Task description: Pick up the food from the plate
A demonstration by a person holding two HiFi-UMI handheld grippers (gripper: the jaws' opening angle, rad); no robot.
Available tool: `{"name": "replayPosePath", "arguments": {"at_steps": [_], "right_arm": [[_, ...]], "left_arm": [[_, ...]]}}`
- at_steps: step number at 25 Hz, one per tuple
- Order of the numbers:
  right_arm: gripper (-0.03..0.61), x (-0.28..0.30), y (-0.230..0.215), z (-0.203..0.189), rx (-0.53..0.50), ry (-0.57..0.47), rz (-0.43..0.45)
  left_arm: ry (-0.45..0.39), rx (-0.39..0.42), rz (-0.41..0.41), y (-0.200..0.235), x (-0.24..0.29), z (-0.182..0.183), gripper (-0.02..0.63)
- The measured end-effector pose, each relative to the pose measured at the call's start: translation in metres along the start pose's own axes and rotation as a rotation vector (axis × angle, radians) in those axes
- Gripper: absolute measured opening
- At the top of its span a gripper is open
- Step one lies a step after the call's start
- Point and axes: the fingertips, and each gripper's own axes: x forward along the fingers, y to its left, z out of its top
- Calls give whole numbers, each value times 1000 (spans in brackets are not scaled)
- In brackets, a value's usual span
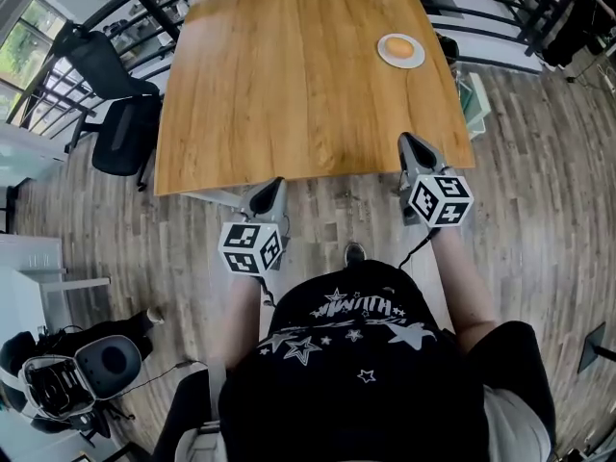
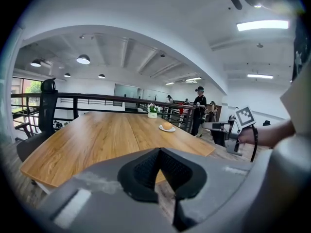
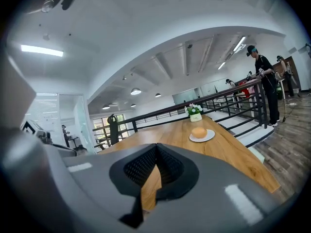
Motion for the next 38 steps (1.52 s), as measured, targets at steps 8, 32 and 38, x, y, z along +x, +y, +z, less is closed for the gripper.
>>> {"name": "replayPosePath", "arguments": {"at_steps": [8, 32, 38], "right_arm": [[0, 35, -38, 7, -15, 30, 9], [356, 150, -144, 12, -217, 270, -142], [356, 201, -185, 25, -313, 330, -184]], "left_arm": [[7, -24, 29, 3, 40, 7, 2], [63, 0, -86, 81, 194, 63, 2], [77, 11, -121, 98, 244, 88, 2]]}}
